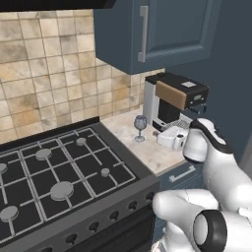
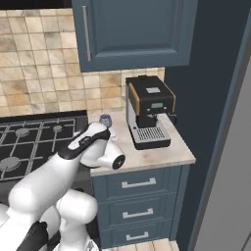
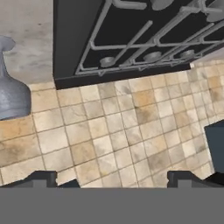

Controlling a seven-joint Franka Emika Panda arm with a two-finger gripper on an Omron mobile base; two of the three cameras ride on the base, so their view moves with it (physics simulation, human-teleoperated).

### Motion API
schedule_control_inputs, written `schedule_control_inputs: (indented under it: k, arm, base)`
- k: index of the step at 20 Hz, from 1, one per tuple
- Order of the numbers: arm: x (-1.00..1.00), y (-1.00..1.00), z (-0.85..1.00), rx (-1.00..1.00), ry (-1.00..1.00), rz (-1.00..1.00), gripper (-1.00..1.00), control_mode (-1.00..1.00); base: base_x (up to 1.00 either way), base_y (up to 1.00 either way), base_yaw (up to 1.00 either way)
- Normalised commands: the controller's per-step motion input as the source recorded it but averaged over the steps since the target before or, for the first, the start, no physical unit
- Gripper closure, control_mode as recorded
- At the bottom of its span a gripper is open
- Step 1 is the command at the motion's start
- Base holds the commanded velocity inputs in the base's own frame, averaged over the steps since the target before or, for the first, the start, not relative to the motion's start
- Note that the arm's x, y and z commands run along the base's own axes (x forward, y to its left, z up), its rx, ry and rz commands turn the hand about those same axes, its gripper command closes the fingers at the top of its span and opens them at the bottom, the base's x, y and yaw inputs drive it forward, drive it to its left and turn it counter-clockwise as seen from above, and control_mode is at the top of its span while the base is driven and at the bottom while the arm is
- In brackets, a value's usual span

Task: Retrieve the wine glasses from the counter and place one next to each plate.

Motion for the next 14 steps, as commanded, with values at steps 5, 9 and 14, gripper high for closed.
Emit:
schedule_control_inputs:
  k: [5,9,14]
  arm:
    - [0.34,-0.28,-0.61,-0.04,0.12,-0.03,-1.00,-1.00]
    - [0.31,-0.23,-0.43,-0.11,0.02,-0.04,-1.00,-1.00]
    - [0.26,0.00,-0.18,-0.13,-0.05,0.00,-1.00,-1.00]
  base:
    - [0.00,0.00,0.00]
    - [0.00,0.00,0.00]
    - [0.00,0.00,0.00]
